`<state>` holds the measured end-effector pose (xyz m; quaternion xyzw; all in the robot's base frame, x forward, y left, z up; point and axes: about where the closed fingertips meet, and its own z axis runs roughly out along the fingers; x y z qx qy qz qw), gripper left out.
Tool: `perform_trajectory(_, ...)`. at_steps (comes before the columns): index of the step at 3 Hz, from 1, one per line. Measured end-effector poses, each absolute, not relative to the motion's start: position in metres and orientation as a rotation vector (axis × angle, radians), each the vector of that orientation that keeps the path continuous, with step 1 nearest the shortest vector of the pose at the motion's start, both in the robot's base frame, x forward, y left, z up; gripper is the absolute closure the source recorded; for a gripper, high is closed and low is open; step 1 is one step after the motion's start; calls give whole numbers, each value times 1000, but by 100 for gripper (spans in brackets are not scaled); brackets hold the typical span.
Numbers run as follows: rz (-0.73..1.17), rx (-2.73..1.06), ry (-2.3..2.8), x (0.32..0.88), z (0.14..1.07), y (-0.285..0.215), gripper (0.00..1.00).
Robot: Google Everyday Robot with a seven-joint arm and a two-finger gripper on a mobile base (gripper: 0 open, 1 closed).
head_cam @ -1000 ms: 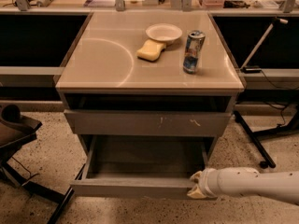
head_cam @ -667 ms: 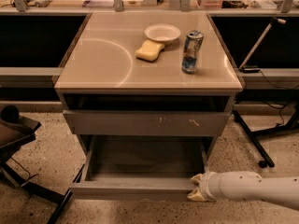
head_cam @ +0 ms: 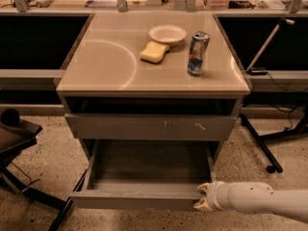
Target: Open middle drawer
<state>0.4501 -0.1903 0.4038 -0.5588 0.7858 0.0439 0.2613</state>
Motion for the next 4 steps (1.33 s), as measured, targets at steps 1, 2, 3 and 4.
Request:
perform_trajectory(1, 119, -1513, 2127, 450, 406, -190, 100)
perform_trajectory(2, 128, -1502, 2122, 438, 404, -190, 100)
perform_trajectory(3, 128, -1502, 2122, 437, 407, -190, 100)
perform_trajectory(4, 133, -1494, 2121, 426, 405, -191, 100)
